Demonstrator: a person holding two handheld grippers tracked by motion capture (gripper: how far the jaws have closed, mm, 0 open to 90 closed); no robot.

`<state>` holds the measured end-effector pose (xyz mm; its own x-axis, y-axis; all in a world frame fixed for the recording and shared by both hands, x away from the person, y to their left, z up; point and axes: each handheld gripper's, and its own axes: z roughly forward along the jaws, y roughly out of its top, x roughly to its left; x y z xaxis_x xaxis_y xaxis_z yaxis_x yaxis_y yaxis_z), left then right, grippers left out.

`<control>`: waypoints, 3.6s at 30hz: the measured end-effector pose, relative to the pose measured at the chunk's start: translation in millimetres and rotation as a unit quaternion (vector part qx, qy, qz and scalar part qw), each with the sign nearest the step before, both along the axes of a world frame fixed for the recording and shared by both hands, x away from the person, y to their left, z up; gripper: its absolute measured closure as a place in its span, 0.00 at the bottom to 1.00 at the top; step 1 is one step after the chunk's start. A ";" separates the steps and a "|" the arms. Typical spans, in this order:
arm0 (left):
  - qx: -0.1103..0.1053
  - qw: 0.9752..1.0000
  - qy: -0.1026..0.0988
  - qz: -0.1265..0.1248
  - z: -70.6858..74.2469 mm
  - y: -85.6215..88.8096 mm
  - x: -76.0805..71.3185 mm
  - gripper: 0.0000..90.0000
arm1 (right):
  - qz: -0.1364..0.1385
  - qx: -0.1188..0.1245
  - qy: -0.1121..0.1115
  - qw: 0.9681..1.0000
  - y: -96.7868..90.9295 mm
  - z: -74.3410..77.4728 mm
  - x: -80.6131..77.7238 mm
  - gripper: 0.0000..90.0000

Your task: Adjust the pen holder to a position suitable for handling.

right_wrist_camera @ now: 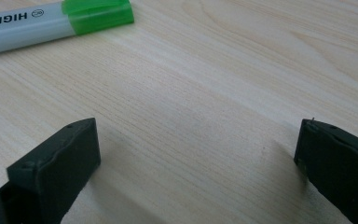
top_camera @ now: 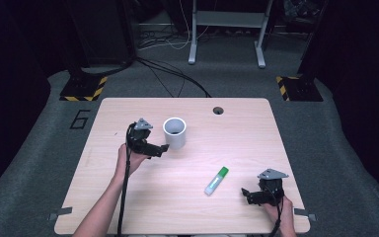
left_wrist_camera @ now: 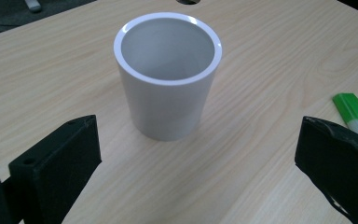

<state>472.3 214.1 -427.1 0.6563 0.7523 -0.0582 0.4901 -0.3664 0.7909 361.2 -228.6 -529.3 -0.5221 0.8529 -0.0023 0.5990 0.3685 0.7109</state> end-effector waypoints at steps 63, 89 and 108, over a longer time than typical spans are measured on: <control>0.030 0.998 0.052 -0.022 -31.4 -52.1 96.9 0.00 | 0.004 0.001 -0.001 1.000 0.5 -0.2 -0.2 0.00; 0.052 0.997 0.040 -0.037 -30.1 -62.2 73.4 0.06 | 0.003 0.002 0.001 1.000 0.9 -0.1 -0.6 0.00; 0.048 0.998 0.036 -0.036 -31.4 -73.6 42.8 0.06 | 0.003 0.002 0.000 1.000 0.9 -0.1 -0.4 0.00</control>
